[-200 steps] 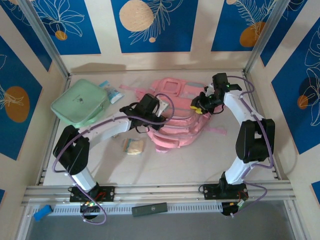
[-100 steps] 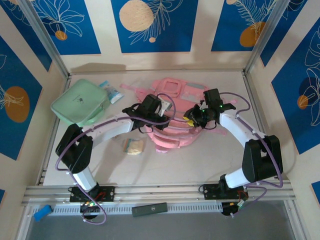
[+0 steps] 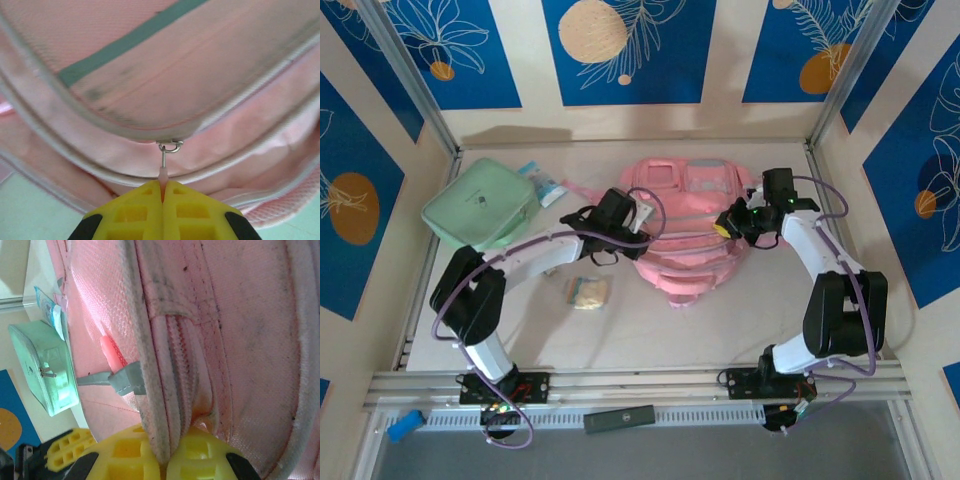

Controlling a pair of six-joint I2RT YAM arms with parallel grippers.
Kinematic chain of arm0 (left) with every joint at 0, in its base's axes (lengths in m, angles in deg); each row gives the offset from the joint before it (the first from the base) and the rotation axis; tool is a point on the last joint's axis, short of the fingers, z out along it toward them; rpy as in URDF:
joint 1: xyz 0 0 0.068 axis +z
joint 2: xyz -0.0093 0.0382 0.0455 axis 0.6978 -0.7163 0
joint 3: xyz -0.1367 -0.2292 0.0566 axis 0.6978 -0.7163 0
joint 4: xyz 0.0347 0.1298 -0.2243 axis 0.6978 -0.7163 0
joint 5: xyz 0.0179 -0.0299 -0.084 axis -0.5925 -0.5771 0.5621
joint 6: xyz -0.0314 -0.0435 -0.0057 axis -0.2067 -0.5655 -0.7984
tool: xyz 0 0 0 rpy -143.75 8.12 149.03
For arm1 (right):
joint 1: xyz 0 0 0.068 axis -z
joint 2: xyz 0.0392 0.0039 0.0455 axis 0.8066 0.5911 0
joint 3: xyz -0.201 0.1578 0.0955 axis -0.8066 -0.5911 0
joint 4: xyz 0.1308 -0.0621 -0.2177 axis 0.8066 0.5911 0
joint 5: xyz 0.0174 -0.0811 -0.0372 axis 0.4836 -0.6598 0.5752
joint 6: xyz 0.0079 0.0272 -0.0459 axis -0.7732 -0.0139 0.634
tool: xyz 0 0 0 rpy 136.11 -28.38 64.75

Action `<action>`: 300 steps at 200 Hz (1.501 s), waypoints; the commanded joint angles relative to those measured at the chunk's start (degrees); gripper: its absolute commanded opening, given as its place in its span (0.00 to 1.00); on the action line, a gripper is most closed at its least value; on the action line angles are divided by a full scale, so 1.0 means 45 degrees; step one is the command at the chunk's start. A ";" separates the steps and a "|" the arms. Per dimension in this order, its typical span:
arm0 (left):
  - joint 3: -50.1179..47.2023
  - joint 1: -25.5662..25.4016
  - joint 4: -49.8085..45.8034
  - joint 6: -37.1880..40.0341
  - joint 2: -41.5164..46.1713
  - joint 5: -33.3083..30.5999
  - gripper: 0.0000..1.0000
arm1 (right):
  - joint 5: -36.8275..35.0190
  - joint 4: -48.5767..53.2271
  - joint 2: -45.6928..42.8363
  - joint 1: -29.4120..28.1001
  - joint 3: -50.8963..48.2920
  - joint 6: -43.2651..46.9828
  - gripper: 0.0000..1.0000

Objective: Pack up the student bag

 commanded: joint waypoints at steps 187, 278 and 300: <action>-0.6362 0.7117 -0.3908 -0.5913 0.9087 -0.2058 0.74 | -0.5893 0.1452 0.7038 -1.2119 0.8607 0.4239 0.75; -0.6576 0.9887 -0.3924 -0.6869 0.9511 -0.2087 0.84 | -0.7462 0.3440 1.3066 -1.3451 1.5672 0.6488 0.70; -0.6748 1.0169 -0.3896 -0.7204 0.9535 -0.2346 0.85 | -0.7727 0.3479 1.3484 -1.3390 1.6019 0.6621 0.67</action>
